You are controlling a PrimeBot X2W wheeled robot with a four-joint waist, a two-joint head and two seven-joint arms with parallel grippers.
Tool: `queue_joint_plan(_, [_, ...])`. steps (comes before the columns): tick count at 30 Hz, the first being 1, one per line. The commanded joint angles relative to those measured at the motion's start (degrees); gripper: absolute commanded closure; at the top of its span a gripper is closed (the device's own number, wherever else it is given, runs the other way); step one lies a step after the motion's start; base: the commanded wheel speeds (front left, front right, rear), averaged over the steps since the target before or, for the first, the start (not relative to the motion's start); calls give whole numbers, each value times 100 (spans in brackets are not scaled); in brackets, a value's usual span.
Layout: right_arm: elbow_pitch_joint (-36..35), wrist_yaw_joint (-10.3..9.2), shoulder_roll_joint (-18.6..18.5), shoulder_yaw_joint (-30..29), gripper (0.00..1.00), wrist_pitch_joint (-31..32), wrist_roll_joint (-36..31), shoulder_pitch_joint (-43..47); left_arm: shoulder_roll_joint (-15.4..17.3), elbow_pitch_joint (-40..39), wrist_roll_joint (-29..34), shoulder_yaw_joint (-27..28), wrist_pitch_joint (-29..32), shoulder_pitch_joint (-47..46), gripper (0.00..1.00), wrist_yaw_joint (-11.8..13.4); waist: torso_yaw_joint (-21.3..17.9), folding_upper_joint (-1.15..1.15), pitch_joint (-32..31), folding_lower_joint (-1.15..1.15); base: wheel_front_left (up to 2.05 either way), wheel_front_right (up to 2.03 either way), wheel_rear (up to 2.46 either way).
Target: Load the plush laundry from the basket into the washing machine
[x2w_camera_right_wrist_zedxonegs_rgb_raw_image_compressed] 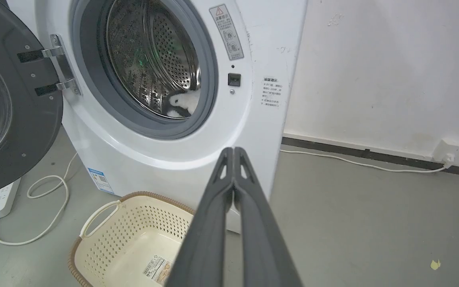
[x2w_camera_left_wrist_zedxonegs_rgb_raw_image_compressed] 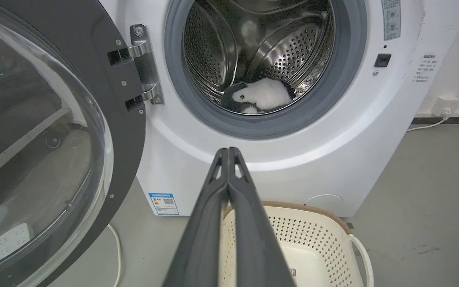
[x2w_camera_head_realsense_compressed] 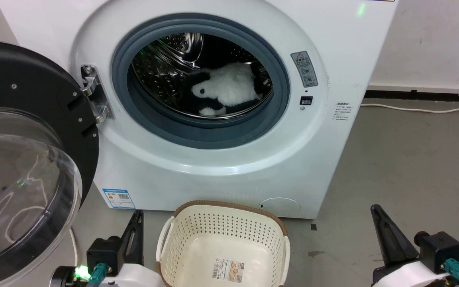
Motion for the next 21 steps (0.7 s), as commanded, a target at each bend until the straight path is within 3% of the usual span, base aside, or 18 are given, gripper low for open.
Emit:
queue_joint_plan(1, [-32, -3, 13, 13, 100, 39, -38, -81, -4, -53, 49, 29, 29, -98, 100, 10, -2, 0, 1, 0, 0, 0, 0])
queue_joint_plan(21, [-47, -4, 17, 73, 100, 298, -134, -179, -8, -205, 214, 142, 286, -139, 100, 13, -41, 0, 15, 0, 0, 0, 0])
